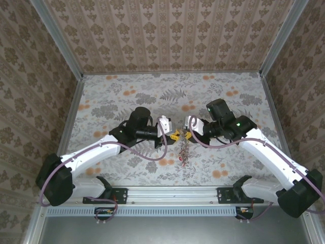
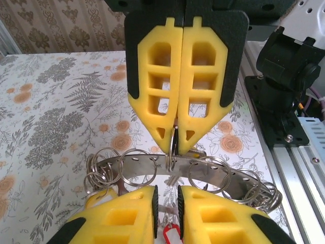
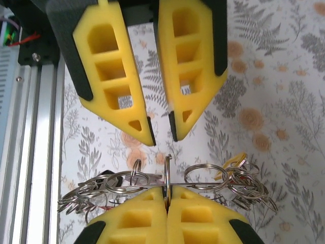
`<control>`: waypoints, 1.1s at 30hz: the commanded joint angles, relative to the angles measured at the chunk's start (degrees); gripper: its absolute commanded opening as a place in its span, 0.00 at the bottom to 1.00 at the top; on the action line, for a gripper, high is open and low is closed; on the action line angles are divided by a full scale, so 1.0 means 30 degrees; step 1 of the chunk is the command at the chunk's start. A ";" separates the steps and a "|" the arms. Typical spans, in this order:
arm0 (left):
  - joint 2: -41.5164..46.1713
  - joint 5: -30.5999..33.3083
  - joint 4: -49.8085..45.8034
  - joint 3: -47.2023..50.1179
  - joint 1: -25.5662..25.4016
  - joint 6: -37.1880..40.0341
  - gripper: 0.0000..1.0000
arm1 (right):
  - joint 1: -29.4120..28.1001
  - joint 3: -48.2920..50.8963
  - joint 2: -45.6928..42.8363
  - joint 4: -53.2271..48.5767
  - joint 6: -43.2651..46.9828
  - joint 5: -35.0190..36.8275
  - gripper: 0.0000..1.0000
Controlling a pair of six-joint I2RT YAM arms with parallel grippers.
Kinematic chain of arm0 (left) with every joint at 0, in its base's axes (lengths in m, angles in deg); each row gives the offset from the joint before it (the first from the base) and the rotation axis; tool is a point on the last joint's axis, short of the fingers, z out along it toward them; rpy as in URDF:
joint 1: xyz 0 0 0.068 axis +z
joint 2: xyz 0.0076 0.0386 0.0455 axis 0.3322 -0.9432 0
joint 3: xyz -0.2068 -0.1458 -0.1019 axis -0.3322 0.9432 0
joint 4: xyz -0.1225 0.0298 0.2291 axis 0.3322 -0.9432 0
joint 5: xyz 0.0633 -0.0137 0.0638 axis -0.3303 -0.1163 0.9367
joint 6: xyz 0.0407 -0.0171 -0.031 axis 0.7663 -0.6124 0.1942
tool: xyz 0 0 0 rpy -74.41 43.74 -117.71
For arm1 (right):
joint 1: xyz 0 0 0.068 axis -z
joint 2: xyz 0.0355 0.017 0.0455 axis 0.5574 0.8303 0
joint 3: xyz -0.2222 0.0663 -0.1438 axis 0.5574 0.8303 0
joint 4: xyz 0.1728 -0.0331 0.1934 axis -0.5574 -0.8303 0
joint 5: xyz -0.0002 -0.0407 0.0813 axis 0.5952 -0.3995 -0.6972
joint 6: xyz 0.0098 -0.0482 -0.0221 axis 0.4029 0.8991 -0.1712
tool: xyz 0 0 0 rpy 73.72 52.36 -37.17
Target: Put the keys on the keyring
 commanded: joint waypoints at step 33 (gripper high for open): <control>-0.1838 -0.1713 0.1811 -0.1013 -0.0712 -0.0989 0.00 | -0.0533 -0.0010 -0.0081 0.1084 -0.0219 0.0087 0.00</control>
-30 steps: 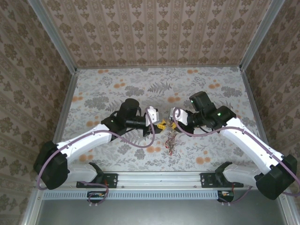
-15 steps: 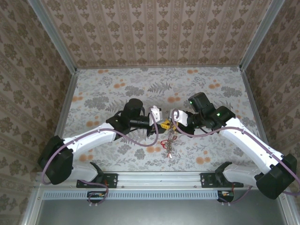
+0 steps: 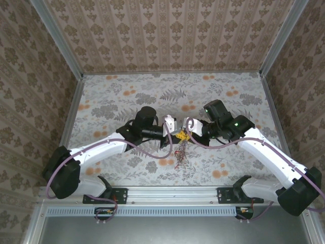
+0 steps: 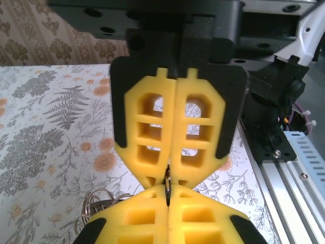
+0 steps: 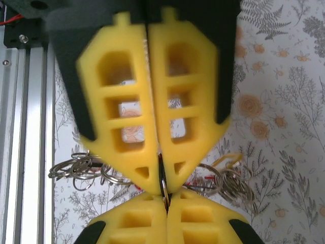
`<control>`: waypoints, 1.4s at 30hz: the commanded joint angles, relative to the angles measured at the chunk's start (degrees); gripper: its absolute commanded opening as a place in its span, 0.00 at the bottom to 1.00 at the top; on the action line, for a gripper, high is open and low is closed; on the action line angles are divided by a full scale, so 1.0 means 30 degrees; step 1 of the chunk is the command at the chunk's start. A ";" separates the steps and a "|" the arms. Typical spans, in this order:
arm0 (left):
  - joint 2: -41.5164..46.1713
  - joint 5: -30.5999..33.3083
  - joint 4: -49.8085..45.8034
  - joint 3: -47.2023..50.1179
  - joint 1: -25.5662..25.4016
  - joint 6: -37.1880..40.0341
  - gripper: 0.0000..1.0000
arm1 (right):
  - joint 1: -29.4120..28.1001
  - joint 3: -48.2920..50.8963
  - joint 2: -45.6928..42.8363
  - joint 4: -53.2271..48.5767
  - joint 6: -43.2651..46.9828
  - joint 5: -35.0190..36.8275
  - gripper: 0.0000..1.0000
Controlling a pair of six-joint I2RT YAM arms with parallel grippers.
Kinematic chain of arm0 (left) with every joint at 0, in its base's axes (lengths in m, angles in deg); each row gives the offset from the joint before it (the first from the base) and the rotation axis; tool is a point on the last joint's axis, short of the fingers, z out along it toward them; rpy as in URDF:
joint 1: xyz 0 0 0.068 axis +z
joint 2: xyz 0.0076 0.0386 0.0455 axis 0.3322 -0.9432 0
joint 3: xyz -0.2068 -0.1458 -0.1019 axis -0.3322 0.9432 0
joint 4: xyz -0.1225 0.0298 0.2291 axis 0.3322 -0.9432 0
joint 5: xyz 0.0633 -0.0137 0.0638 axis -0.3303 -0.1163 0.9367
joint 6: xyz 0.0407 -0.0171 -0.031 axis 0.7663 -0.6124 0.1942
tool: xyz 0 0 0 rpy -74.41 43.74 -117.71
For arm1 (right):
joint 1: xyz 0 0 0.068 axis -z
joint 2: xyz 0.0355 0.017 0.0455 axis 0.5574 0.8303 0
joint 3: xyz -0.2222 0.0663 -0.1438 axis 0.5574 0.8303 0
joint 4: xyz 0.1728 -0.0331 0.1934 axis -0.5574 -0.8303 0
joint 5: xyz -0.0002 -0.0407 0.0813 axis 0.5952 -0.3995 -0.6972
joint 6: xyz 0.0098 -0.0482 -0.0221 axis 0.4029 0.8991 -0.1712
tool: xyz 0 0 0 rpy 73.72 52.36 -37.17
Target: Put the keys on the keyring
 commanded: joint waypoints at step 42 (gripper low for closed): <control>-0.0188 -0.1430 1.1892 0.2444 0.0682 -0.5806 0.00 | 0.3419 0.5037 -0.2342 0.9862 -0.5117 -0.9327 0.13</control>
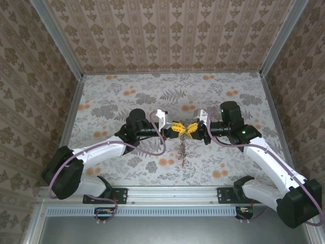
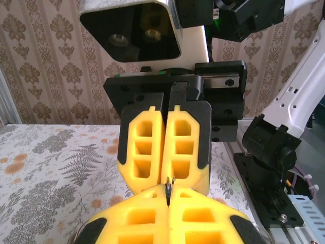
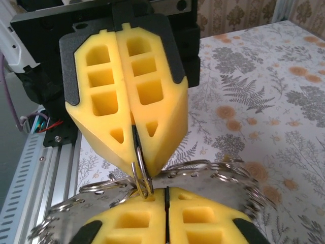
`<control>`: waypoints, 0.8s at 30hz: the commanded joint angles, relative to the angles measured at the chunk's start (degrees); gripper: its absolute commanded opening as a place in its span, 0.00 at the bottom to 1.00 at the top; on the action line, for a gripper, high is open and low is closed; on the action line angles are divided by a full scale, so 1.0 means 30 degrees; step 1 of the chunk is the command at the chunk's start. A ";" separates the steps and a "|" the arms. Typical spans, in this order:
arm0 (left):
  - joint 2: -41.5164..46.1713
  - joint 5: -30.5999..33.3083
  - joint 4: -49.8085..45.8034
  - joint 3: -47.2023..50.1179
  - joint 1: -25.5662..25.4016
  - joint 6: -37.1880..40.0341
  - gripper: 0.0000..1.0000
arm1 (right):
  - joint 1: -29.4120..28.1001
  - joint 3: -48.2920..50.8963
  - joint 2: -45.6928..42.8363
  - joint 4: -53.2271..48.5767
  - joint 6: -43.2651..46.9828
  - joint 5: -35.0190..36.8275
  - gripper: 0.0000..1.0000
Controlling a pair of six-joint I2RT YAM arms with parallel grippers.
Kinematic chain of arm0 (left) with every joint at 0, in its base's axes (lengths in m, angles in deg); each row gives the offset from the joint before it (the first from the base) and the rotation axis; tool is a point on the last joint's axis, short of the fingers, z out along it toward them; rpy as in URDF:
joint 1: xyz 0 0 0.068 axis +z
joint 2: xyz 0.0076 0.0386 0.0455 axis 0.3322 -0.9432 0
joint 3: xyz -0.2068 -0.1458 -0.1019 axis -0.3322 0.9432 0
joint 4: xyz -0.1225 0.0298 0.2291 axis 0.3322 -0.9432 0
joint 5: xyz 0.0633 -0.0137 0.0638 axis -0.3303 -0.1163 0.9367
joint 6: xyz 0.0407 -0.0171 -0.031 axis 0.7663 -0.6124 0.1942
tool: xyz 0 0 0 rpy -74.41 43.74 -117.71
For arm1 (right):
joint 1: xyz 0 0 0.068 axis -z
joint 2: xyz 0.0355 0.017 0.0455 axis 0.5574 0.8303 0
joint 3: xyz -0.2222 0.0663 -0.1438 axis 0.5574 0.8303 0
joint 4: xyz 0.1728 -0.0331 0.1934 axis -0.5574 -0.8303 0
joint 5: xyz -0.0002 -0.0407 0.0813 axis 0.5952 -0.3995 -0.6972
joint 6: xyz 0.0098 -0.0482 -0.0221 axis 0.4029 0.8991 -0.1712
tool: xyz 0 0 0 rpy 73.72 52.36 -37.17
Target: Put the keys on the keyring
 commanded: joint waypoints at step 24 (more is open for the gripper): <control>-0.0062 -0.0293 0.2053 0.0006 -0.0190 -0.0500 0.00 | 0.0600 -0.0019 -0.2321 -0.0819 0.2255 0.0681 0.28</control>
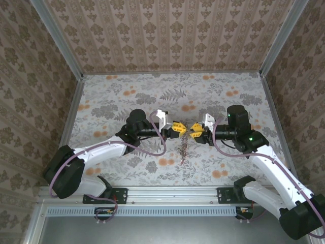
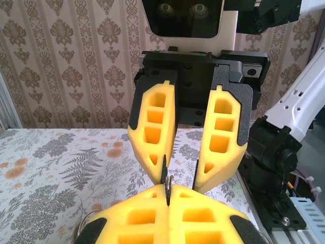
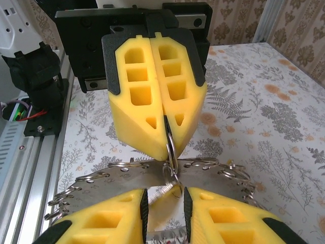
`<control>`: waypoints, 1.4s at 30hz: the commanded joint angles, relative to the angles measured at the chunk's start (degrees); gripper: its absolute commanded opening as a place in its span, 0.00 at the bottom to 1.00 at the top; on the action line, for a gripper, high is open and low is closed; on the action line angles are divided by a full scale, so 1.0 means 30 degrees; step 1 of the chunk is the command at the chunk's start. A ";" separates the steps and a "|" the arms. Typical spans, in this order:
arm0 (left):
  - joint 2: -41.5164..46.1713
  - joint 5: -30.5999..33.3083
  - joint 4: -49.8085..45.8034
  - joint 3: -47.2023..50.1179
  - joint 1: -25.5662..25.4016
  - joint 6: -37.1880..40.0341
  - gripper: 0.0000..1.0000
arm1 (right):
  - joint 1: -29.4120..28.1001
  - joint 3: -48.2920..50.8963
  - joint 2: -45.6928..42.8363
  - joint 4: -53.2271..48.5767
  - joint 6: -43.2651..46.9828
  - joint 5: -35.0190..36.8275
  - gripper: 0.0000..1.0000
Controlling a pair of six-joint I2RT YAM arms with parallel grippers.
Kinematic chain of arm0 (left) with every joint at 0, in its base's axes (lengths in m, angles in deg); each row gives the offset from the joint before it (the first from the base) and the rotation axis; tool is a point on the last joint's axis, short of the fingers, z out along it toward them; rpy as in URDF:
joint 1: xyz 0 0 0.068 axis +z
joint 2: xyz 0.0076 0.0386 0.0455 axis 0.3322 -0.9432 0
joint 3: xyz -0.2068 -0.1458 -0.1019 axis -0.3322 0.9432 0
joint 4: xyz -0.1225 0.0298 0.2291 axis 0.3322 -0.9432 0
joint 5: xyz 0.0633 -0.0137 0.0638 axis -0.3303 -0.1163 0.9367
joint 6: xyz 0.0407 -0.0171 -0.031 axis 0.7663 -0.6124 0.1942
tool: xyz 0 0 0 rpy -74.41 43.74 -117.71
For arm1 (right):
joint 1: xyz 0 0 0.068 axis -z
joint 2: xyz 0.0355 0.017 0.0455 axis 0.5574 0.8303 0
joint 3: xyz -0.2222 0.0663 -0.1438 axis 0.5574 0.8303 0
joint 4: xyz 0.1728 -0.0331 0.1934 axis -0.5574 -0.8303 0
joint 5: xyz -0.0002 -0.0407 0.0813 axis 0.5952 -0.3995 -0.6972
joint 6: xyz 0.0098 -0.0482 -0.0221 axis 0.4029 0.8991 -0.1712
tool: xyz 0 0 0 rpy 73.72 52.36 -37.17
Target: Put the keys on the keyring
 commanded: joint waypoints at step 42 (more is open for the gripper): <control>0.1499 0.0985 -0.9915 -0.1379 0.0156 0.4551 0.21 | -0.2042 -0.4813 0.2786 -0.6993 0.3784 0.5096 0.00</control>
